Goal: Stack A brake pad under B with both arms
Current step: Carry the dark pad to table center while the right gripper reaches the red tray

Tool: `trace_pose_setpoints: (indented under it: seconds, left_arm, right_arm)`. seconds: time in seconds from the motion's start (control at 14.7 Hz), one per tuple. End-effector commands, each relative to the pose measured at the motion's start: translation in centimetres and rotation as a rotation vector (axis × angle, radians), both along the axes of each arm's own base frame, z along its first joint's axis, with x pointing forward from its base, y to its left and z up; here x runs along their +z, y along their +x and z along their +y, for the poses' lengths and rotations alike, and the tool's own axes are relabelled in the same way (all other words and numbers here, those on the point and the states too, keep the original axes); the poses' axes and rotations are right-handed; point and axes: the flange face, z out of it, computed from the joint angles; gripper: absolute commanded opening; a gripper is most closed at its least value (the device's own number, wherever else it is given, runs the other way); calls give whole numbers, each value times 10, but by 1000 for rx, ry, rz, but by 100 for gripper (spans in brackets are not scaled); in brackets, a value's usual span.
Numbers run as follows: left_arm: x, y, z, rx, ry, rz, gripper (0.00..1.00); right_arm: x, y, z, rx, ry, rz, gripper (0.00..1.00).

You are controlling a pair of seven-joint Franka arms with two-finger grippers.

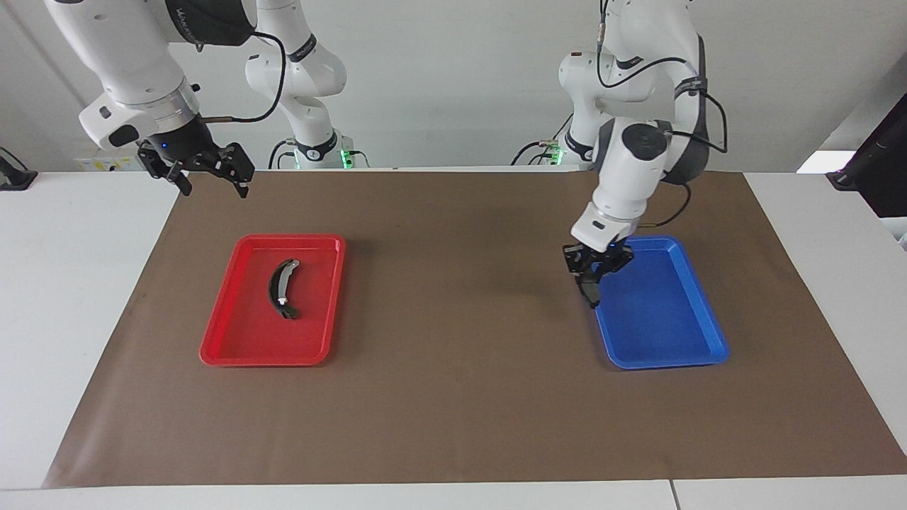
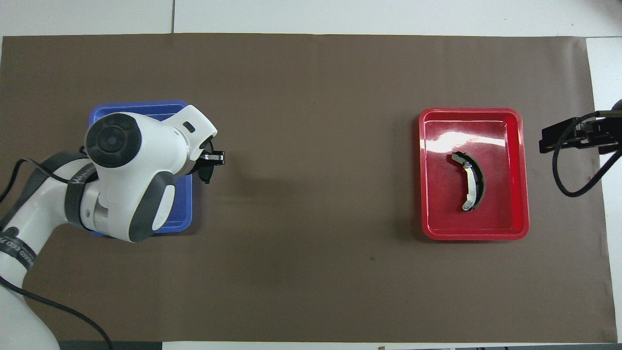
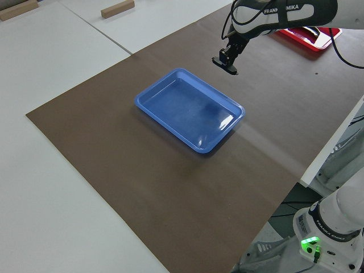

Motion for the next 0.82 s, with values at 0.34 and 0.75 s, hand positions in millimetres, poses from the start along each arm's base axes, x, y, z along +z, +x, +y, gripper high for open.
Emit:
trace_pose_setpoints:
  seconds: [0.34,0.75]
  left_arm:
    - [-43,-28,-159,-37,-15,-17,6]
    - [-29,-25,-153,-32,-29,-31,99]
  right_arm:
    - [-140,-5,2,52,76,-14,100]
    - [-255,-20,-2,178,59,-101,100]
